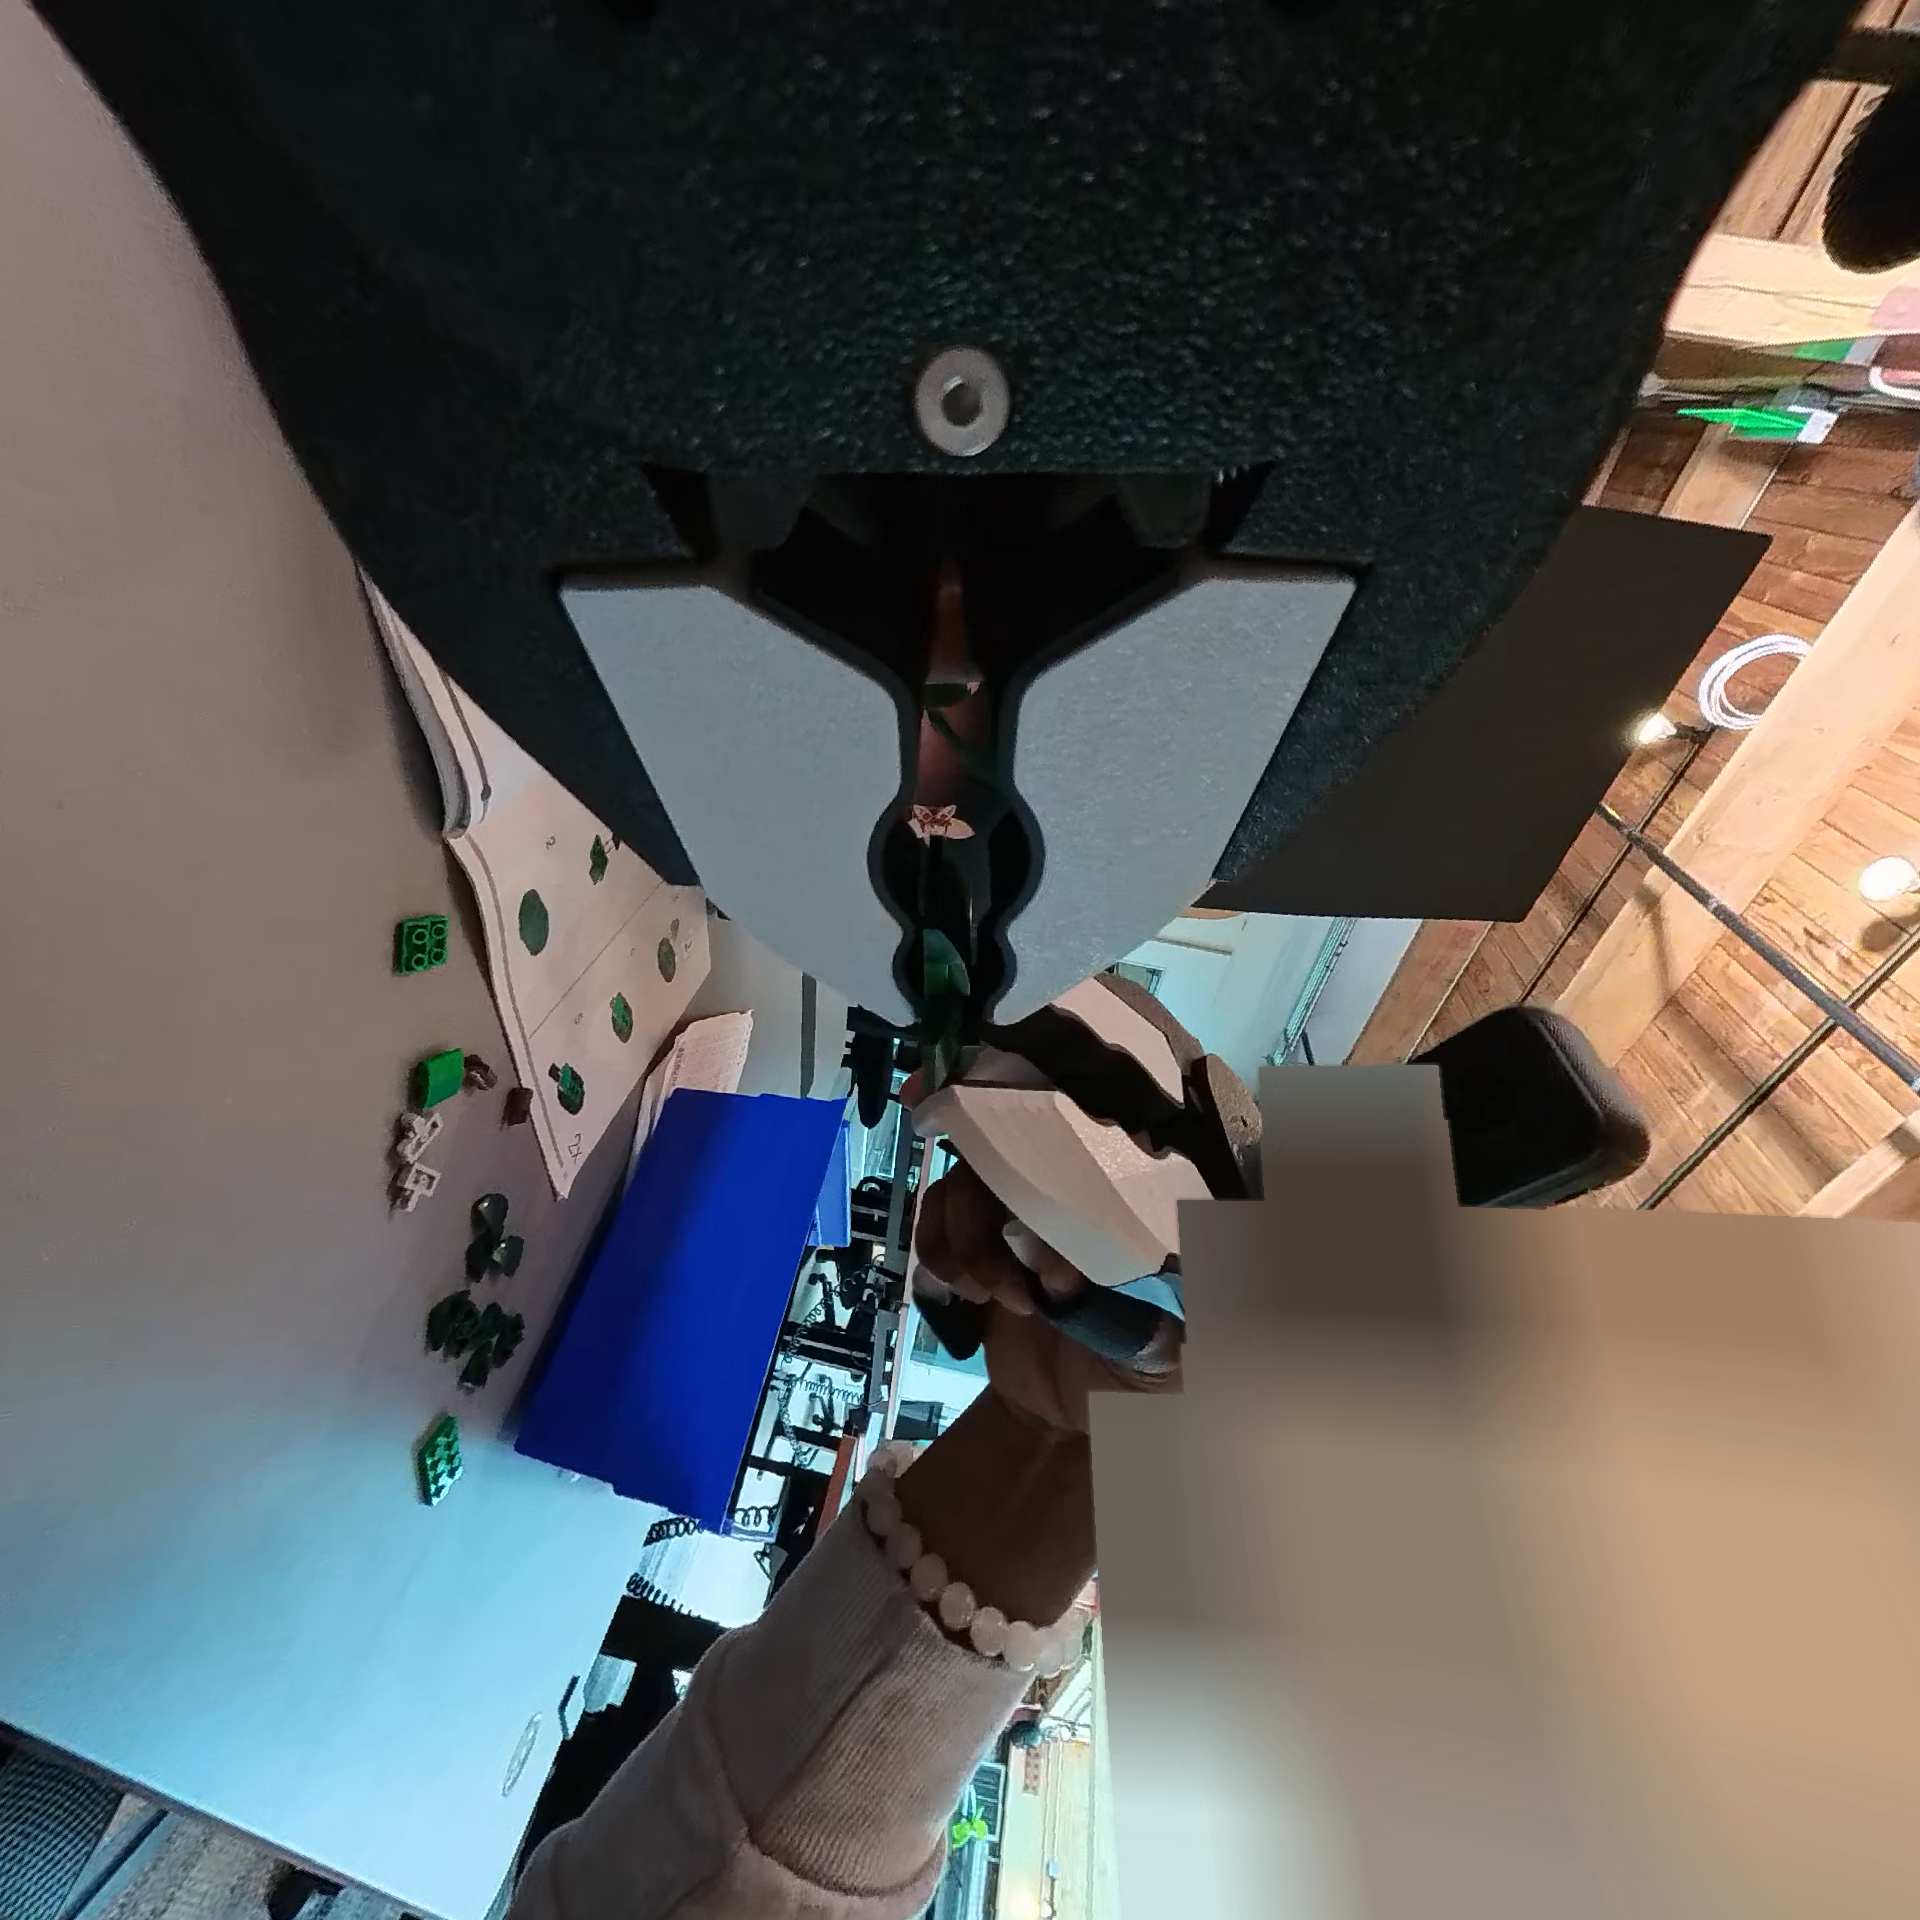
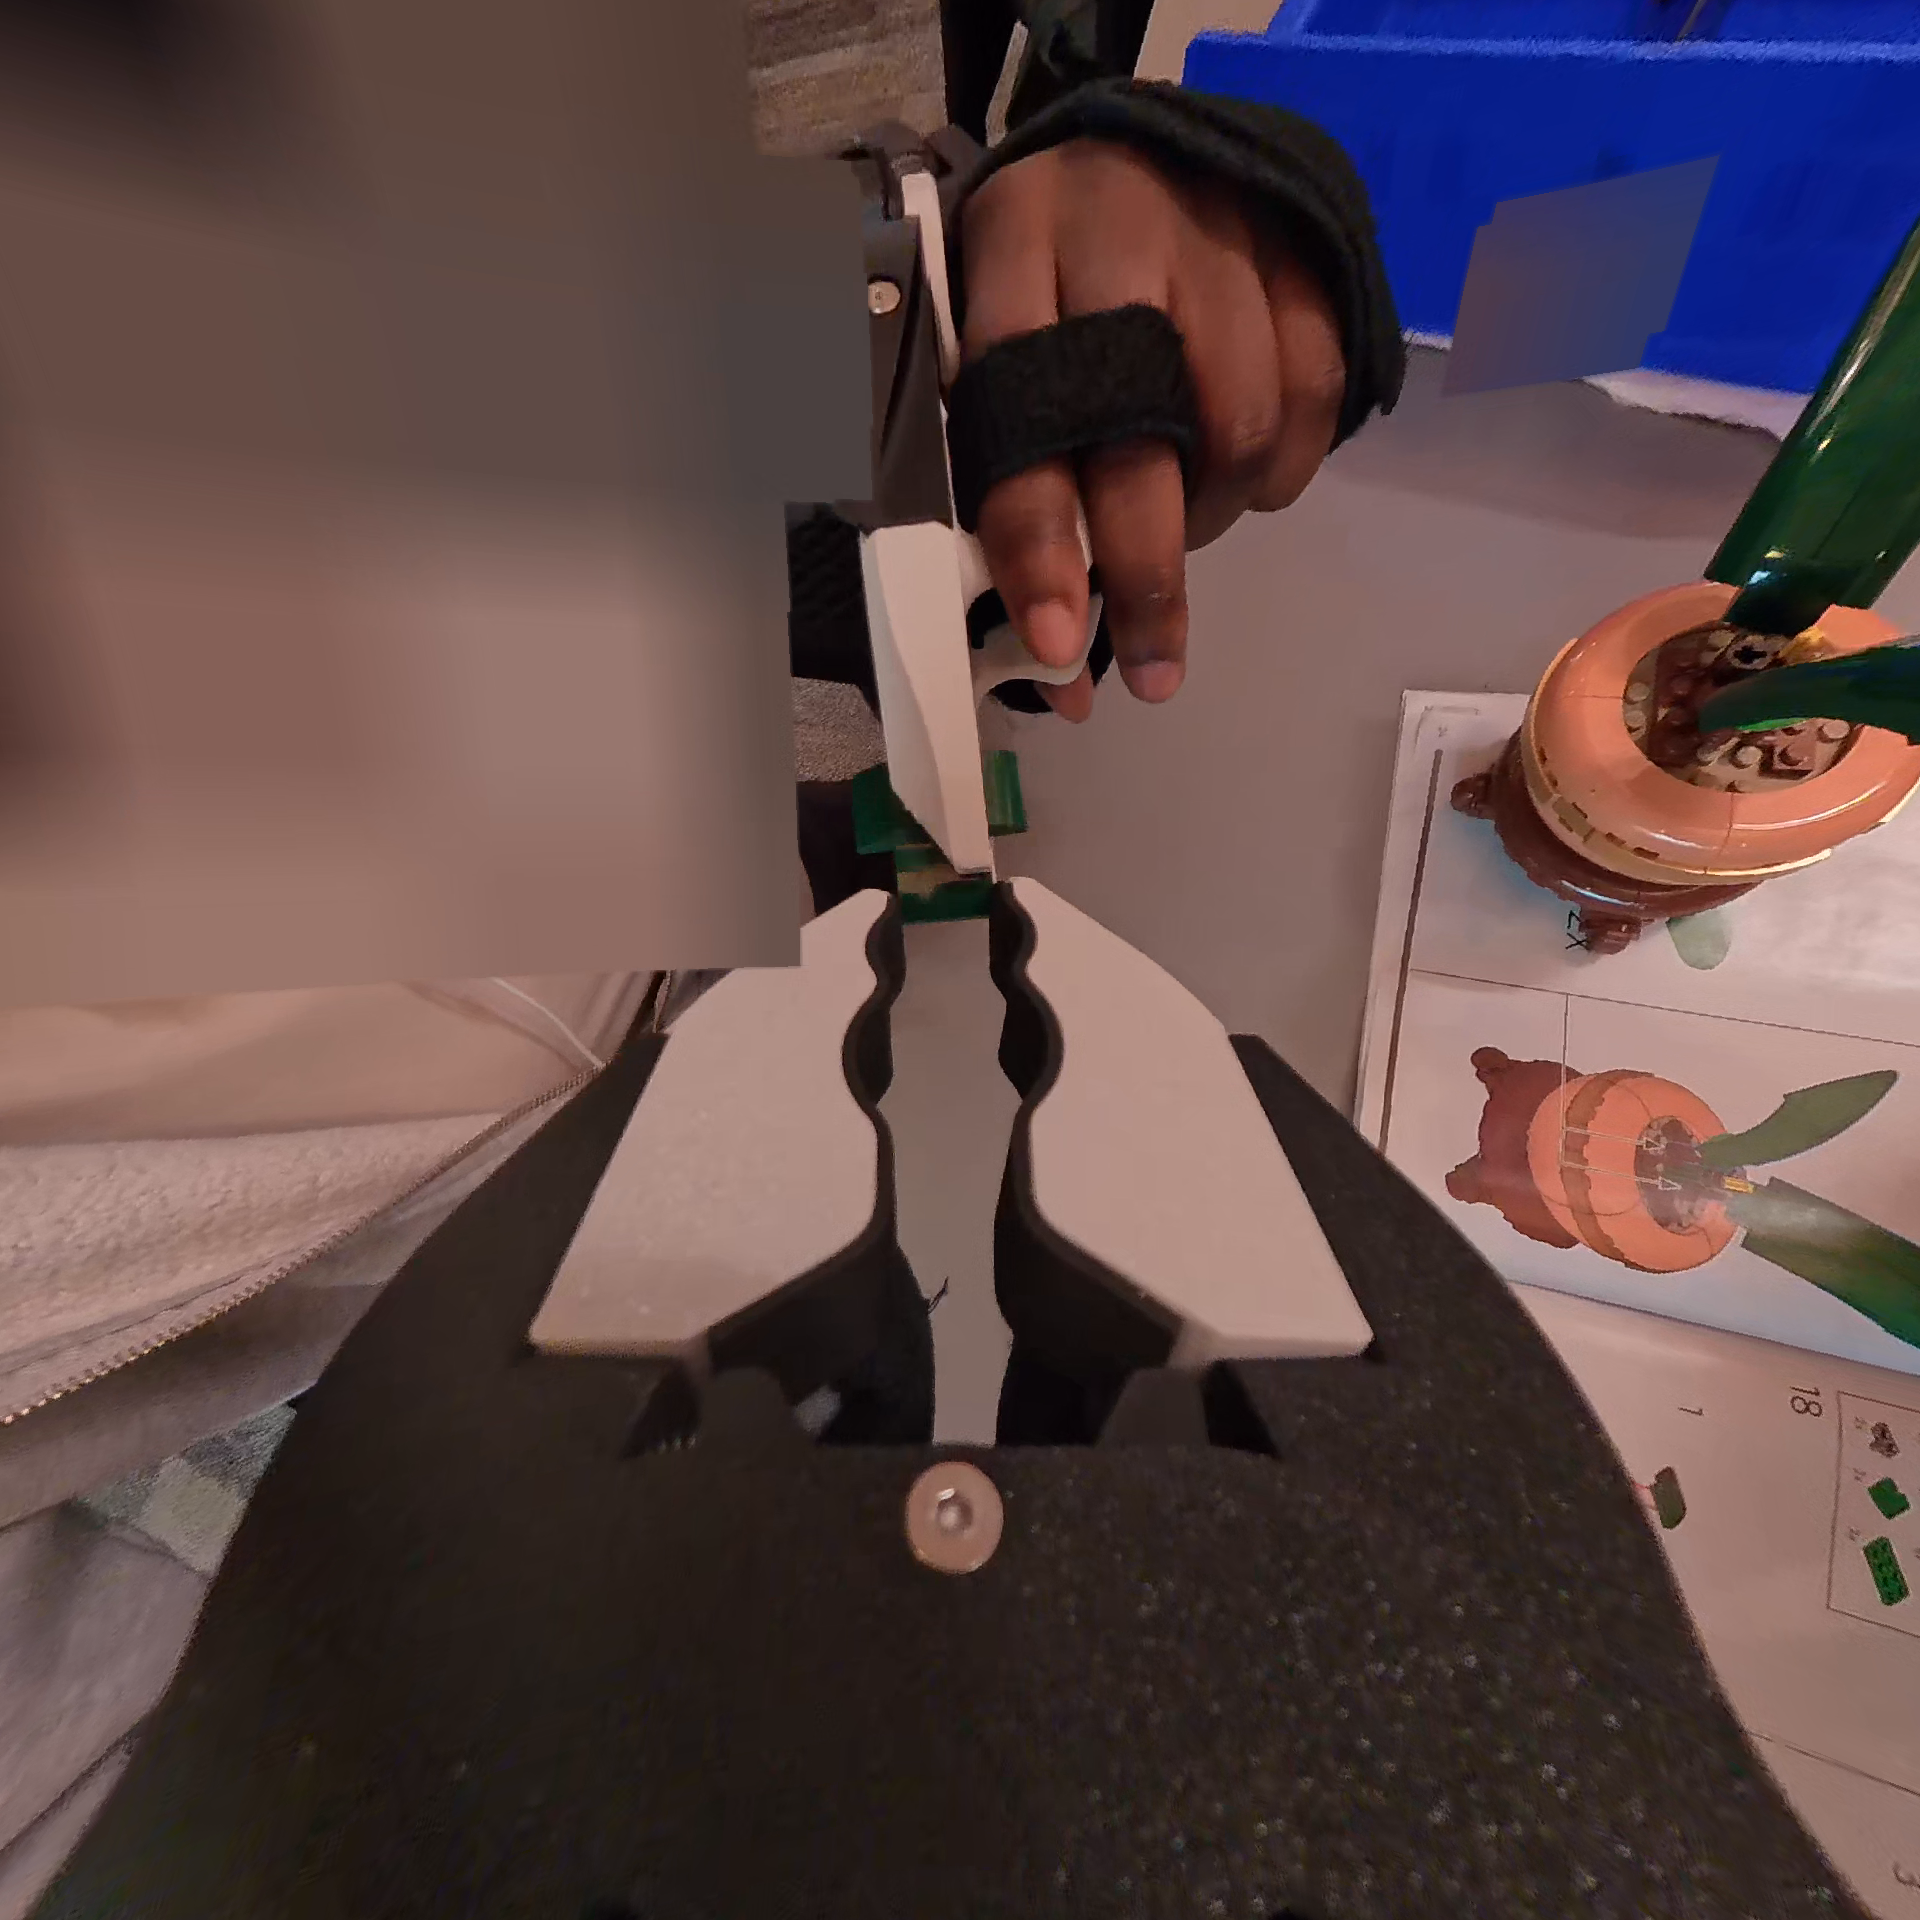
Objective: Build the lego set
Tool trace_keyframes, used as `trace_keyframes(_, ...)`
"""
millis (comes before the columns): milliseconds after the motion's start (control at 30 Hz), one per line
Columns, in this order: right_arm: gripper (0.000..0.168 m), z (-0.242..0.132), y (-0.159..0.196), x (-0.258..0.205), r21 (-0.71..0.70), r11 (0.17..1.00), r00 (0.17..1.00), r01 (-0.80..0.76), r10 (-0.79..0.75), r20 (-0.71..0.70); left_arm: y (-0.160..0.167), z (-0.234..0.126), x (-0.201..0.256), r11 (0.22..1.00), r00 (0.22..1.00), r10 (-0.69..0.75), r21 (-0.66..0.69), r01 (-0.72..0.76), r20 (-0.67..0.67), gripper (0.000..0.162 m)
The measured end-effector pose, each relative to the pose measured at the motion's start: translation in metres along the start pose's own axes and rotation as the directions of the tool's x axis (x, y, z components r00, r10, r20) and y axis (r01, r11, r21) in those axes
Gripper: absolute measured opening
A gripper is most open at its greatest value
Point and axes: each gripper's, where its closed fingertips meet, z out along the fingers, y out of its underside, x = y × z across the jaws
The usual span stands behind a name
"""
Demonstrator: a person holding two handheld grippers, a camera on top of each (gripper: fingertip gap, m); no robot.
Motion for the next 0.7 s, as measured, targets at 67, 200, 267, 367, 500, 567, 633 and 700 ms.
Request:
trace_keyframes(67, 0.016, -0.001, -0.004, 0.002, 0.040, 0.999, 1.000, 0.006, -0.005, -0.015, 0.001, -0.001, -0.003, 1.000, 1.000, -0.007, -0.008, 0.007, 0.016, 0.007)
trace_keyframes(200, 0.021, -0.005, -0.015, 0.005, 0.167, 0.982, 0.994, 0.086, -0.074, -0.080, 0.005, -0.002, -0.009, 0.997, 0.996, -0.079, -0.010, 0.079, 0.041, 0.007)
trace_keyframes(267, 0.031, -0.019, -0.027, 0.002, 0.282, 0.930, 0.966, 0.235, -0.190, -0.177, 0.007, -0.004, -0.017, 0.986, 0.984, -0.166, 0.010, 0.166, 0.071, 0.007)
trace_keyframes(367, 0.026, -0.044, -0.044, -0.005, 0.311, 0.708, 0.730, 0.634, -0.415, -0.544, 0.010, -0.007, -0.027, 0.940, 0.936, -0.339, 0.057, 0.335, 0.094, 0.006)
trace_keyframes(500, 0.027, -0.028, -0.041, -0.011, 0.109, 0.594, 0.481, 0.797, -0.515, -0.710, 0.008, -0.005, -0.034, 0.841, 0.841, -0.536, 0.124, 0.526, 0.066, 0.007)
trace_keyframes(567, 0.025, -0.024, -0.042, -0.009, 0.078, 0.575, 0.438, 0.815, -0.521, -0.732, 0.004, -0.003, -0.032, 0.811, 0.815, -0.578, 0.136, 0.569, 0.036, 0.007)
trace_keyframes(633, 0.019, -0.023, -0.044, -0.009, 0.068, 0.569, 0.428, 0.820, -0.529, -0.732, 0.001, -0.001, -0.029, 0.802, 0.809, -0.588, 0.139, 0.580, 0.018, 0.007)
trace_keyframes(700, 0.017, -0.019, -0.043, -0.009, 0.069, 0.579, 0.448, 0.812, -0.544, -0.709, -0.002, 0.000, -0.026, 0.796, 0.804, -0.595, 0.138, 0.589, -0.003, 0.007)
